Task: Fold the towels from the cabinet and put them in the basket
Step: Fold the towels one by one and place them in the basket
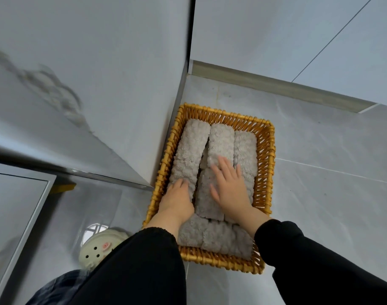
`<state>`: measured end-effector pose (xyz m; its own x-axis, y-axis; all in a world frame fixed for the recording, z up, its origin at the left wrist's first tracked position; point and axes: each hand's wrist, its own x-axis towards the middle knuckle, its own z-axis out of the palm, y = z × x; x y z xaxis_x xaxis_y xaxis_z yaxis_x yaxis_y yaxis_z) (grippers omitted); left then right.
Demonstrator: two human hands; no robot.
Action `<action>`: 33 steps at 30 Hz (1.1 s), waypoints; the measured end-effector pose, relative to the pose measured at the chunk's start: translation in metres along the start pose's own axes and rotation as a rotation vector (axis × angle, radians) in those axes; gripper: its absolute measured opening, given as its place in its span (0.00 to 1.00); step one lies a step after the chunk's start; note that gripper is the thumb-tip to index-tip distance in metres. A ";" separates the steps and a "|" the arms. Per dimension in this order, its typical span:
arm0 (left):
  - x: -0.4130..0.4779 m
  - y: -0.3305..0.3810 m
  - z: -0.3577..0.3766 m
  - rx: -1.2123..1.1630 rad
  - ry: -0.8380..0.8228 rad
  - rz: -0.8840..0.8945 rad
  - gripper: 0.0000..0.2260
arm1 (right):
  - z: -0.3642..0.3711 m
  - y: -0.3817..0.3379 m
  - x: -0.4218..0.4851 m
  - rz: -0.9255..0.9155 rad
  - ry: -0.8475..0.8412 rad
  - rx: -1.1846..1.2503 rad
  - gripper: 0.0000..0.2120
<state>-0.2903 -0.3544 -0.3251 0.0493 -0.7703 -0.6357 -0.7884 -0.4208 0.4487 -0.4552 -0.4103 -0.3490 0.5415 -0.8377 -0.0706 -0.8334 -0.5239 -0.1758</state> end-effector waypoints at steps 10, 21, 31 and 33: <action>0.006 -0.002 -0.006 -0.154 -0.212 0.000 0.29 | 0.025 -0.007 0.068 0.361 -0.404 0.372 0.31; -0.004 -0.013 0.001 -0.159 -0.149 0.010 0.29 | 0.015 -0.020 0.089 -0.064 -0.307 -0.051 0.26; -0.022 -0.016 0.018 -0.125 -0.082 -0.110 0.37 | 0.003 -0.015 0.063 -0.243 -0.180 -0.073 0.27; -0.026 -0.017 0.024 -0.028 -0.117 -0.156 0.38 | 0.015 -0.021 0.044 -0.368 -0.184 -0.120 0.27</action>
<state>-0.2935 -0.3154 -0.3312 0.0970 -0.6344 -0.7669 -0.7590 -0.5456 0.3553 -0.4126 -0.4337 -0.3635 0.8066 -0.5559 -0.2009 -0.5822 -0.8059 -0.1076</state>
